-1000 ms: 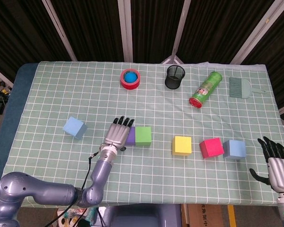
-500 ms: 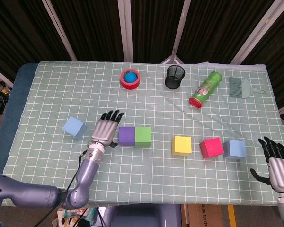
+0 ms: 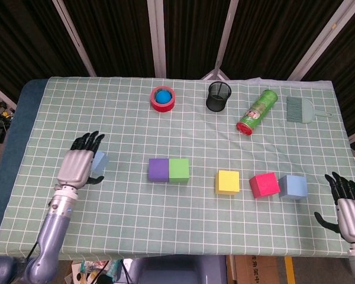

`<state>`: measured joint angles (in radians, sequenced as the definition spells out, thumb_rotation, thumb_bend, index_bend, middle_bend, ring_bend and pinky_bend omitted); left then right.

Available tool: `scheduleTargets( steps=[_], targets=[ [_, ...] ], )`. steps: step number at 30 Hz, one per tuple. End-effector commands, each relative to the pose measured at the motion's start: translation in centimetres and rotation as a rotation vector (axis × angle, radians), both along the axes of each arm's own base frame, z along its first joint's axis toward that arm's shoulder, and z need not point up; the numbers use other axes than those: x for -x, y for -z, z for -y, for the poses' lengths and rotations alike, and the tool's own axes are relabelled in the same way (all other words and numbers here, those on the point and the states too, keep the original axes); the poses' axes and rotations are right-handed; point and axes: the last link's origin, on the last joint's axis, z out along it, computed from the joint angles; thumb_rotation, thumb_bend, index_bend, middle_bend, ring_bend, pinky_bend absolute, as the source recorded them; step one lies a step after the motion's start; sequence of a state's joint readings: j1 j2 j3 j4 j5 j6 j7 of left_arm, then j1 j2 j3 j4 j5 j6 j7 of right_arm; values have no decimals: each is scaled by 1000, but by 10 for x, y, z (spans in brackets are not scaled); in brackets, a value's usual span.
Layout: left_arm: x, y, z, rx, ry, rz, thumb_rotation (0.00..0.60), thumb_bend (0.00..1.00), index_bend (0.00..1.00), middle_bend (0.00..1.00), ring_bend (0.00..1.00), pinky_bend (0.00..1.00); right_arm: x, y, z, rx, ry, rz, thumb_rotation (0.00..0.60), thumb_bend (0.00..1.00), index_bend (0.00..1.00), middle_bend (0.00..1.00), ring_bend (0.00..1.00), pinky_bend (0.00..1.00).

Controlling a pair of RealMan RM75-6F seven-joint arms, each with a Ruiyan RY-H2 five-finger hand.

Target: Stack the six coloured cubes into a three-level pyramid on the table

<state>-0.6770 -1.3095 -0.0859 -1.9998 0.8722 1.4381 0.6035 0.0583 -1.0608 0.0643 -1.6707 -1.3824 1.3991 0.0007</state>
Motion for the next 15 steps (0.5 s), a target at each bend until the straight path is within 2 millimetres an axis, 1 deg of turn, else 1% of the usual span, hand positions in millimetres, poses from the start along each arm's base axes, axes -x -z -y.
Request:
scheduleTargets(
  steps=[1,5,7,8,9,12,14,15],
  targets=[
    [35,-25,32,-28,-36,31,600,111,0,0,0,90,0,0,0,-3,4,4,600,268,0,0,0,0],
    [66,-38,57,-56,-41,28,600,109,0,0,0,90,-3,2,0,-10,6,18,600,268,0,0,0,0],
    [78,-42,68,-66,-39,20,600,108,0,0,0,90,-5,3,0,-17,0,21,600,268,0,0,0,0],
    [85,-45,75,-74,-39,22,600,107,0,0,0,89,-8,5,0,-26,-8,23,600,268,0,0,0,0],
    [93,-51,83,-95,-59,47,600,106,0,0,0,89,-17,13,1,-63,-31,53,600,268,0,0,0,0],
    [100,-58,88,-111,-42,66,600,104,0,0,0,89,-33,20,7,-107,-67,72,600,268,0,0,0,0],
    [104,-60,90,-122,-34,63,600,104,0,0,0,89,-47,26,13,-136,-106,75,600,268,0,0,0,0],
    [104,-60,90,-123,-32,66,600,104,0,0,0,89,-50,27,14,-141,-110,74,600,268,0,0,0,0]
  ],
)
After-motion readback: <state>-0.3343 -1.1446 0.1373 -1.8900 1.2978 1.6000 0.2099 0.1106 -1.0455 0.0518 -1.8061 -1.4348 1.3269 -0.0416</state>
